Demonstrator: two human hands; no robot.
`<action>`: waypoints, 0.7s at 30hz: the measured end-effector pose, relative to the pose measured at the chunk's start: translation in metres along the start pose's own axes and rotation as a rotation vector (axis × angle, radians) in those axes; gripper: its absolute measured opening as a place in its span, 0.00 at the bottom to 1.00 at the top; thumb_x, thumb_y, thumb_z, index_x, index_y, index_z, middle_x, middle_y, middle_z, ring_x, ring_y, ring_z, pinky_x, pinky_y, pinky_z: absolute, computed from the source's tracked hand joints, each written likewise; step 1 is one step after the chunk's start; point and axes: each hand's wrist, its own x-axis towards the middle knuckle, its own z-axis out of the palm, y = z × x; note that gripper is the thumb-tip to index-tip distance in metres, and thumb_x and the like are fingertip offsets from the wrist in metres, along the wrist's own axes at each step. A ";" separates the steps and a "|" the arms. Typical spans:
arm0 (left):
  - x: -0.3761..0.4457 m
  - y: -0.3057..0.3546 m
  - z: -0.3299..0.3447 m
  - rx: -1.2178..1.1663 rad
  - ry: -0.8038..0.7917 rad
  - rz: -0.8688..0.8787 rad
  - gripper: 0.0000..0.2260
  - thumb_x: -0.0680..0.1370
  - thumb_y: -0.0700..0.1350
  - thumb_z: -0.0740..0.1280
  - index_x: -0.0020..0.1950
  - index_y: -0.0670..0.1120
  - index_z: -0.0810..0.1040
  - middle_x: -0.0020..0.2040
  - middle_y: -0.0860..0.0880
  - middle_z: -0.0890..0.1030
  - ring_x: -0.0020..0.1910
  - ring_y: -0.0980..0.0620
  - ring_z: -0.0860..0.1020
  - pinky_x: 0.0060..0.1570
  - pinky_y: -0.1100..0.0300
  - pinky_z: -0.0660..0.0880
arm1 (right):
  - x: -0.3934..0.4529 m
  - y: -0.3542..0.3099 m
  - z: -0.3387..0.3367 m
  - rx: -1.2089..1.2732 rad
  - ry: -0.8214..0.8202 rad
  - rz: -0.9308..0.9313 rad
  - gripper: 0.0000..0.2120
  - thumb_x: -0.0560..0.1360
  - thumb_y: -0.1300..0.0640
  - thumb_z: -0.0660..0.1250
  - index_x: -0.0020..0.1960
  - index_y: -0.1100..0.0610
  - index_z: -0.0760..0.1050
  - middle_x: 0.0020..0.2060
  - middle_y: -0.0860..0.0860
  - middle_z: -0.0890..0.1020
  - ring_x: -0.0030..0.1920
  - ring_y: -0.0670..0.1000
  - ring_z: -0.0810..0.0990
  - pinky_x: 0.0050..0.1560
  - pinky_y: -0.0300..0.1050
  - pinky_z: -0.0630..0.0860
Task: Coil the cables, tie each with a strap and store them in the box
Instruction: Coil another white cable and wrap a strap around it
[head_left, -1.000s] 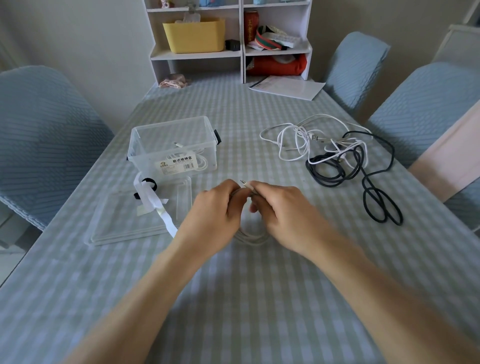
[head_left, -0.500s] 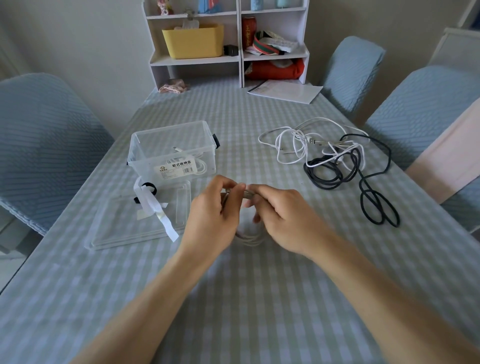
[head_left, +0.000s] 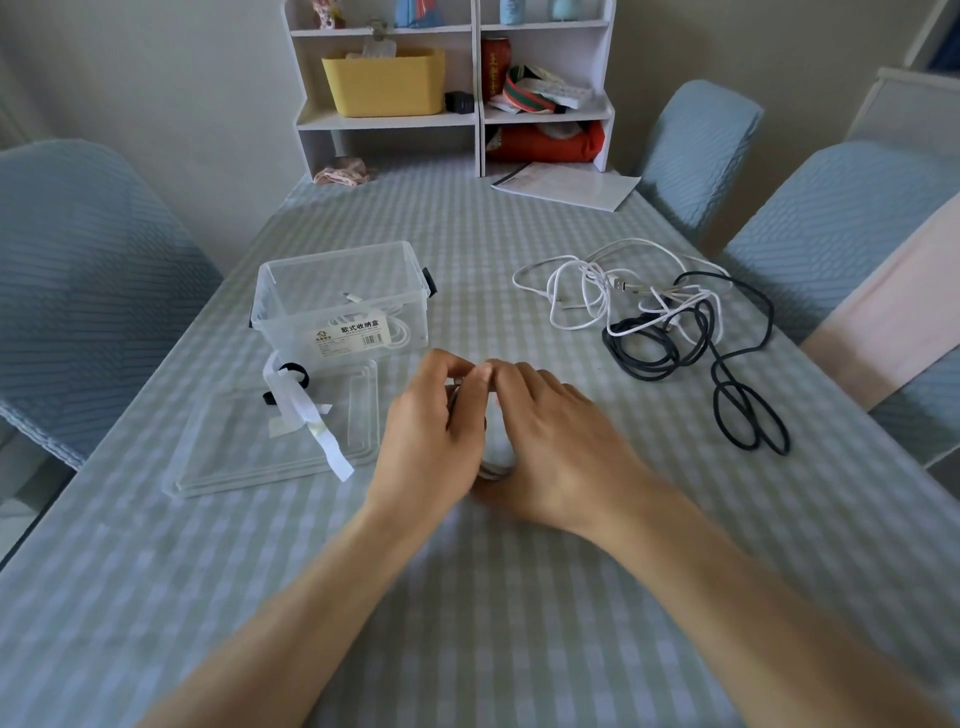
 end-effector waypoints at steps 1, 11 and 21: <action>0.000 0.002 -0.001 -0.010 -0.004 -0.008 0.07 0.83 0.47 0.61 0.46 0.48 0.73 0.25 0.55 0.74 0.25 0.58 0.71 0.29 0.63 0.67 | 0.001 0.000 0.001 -0.015 0.014 -0.004 0.34 0.65 0.46 0.73 0.66 0.59 0.69 0.52 0.51 0.79 0.49 0.56 0.80 0.46 0.52 0.77; -0.004 0.010 -0.004 -0.132 -0.027 -0.024 0.09 0.84 0.44 0.60 0.46 0.44 0.74 0.26 0.49 0.71 0.24 0.54 0.67 0.24 0.60 0.66 | -0.001 0.004 -0.003 -0.062 0.031 0.036 0.20 0.70 0.49 0.66 0.57 0.58 0.67 0.49 0.51 0.80 0.45 0.56 0.81 0.40 0.50 0.77; -0.004 0.006 -0.007 0.061 -0.077 0.170 0.05 0.83 0.43 0.61 0.48 0.49 0.73 0.30 0.55 0.77 0.27 0.58 0.75 0.30 0.66 0.69 | 0.004 0.008 -0.010 -0.107 0.025 0.136 0.15 0.71 0.48 0.67 0.49 0.55 0.66 0.41 0.47 0.81 0.37 0.54 0.80 0.35 0.45 0.70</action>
